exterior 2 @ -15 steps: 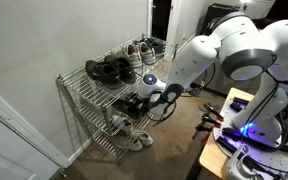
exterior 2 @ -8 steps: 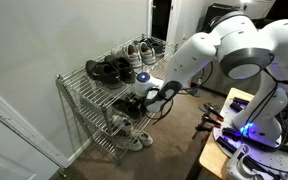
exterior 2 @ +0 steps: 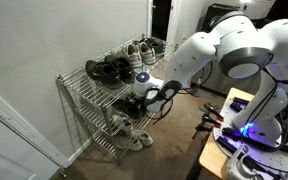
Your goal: Pick up the dark grey sneaker from the second shelf and put it on the topmost shelf.
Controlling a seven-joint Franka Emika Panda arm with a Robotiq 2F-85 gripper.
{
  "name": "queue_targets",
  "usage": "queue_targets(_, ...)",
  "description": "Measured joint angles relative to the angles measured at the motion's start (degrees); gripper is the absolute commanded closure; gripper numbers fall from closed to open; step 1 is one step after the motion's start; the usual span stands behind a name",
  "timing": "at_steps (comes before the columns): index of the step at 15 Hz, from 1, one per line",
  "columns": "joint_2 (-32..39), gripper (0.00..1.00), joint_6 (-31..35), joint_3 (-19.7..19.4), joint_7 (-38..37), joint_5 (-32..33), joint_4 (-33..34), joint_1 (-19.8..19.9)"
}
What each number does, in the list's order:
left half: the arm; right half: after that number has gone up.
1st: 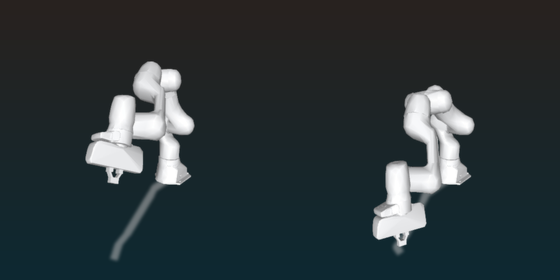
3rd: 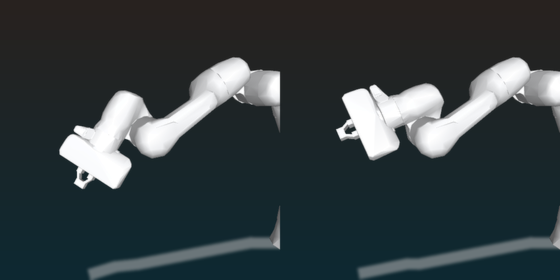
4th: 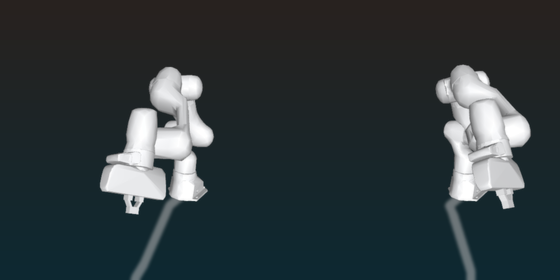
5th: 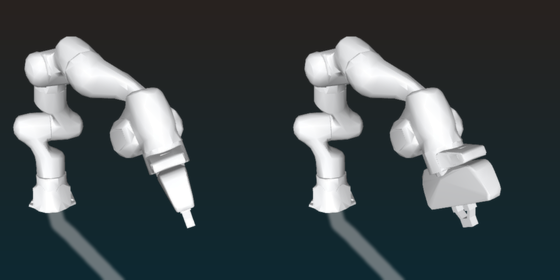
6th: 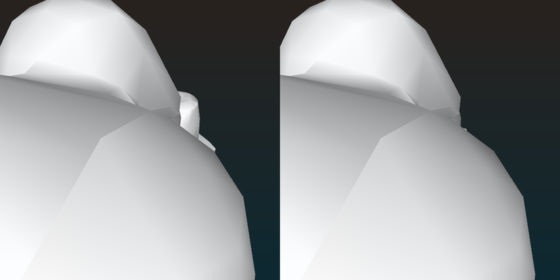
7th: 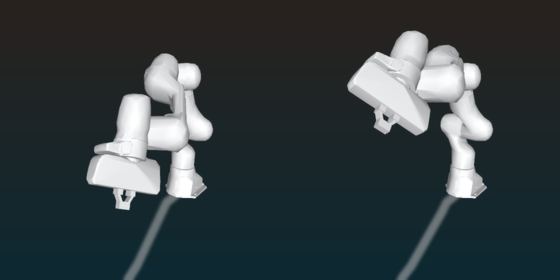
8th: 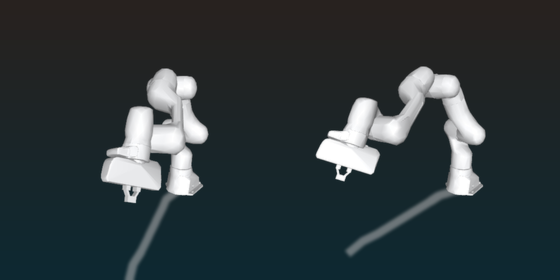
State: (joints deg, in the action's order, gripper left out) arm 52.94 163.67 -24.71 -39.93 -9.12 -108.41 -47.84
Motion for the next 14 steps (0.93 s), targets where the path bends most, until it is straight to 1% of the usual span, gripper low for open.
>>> queue_targets(2, 0.1, 0.00, 0.2, 0.5, 0.0, 0.8, 0.2, 0.3)
queue_targets(5, 0.9, 0.00, 0.8, 2.3, 0.0, 0.9, 1.2, 1.3)
queue_targets(8, 2.6, 0.00, 3.3, 3.4, -0.8, 0.9, 1.7, 2.0)
queue_targets(9, 3.2, 0.25, 4.4, 3.6, -1.3, 0.9, 1.7, 2.1)
queue_targets(10, 3.8, 0.26, 5.5, 3.7, -1.7, 0.8, 1.8, 2.2)
queue_targets(14, 5.2, 0.53, 9.0, 4.1, -1.9, 0.6, 1.9, 2.8)
